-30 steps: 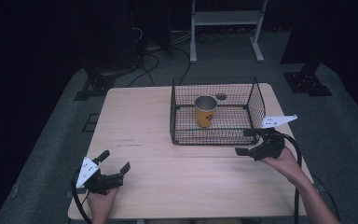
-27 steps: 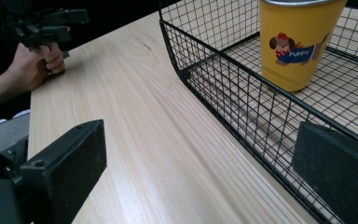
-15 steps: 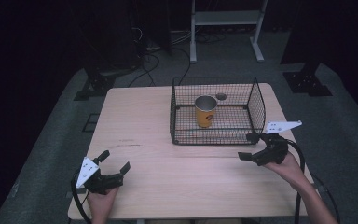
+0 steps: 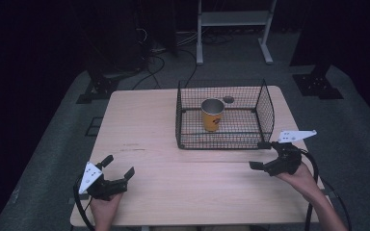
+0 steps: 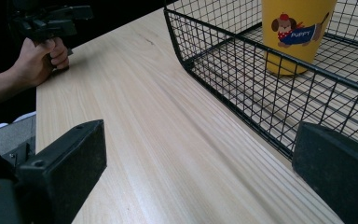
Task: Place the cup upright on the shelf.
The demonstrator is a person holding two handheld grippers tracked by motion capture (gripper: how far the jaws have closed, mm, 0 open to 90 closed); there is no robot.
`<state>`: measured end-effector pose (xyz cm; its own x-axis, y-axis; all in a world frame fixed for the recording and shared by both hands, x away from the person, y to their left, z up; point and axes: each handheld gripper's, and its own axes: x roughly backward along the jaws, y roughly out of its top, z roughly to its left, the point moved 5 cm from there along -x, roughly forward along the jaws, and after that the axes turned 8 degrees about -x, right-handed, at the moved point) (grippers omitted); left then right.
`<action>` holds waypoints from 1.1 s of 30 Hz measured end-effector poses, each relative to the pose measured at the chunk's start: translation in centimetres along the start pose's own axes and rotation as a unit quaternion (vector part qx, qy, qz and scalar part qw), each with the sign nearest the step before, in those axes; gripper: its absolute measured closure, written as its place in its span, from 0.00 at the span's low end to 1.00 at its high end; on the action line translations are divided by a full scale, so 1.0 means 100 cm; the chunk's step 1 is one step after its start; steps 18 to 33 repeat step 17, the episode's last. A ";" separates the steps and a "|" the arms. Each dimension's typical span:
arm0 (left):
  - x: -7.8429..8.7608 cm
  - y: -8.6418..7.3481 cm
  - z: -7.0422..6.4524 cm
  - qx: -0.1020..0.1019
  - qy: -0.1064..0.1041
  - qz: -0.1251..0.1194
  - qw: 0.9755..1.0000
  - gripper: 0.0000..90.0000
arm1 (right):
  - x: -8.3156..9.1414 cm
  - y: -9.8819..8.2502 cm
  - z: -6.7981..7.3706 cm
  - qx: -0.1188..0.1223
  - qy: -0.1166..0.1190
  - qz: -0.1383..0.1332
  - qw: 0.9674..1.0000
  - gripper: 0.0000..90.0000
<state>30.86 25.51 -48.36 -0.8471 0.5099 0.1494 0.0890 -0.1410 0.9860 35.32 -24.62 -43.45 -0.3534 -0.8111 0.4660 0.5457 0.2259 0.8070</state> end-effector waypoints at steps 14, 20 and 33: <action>0.000 0.000 0.001 0.000 0.003 0.000 1.000 0.03 | 0.005 -0.019 0.003 -0.018 0.012 -0.021 1.000 0.03; 0.000 0.000 0.001 0.000 0.003 0.000 1.000 0.03 | 0.005 -0.026 0.006 -0.019 0.009 -0.031 0.999 0.03; 0.000 0.000 0.001 0.000 0.003 0.000 1.000 0.03 | 0.005 -0.026 0.006 -0.019 0.009 -0.031 0.999 0.03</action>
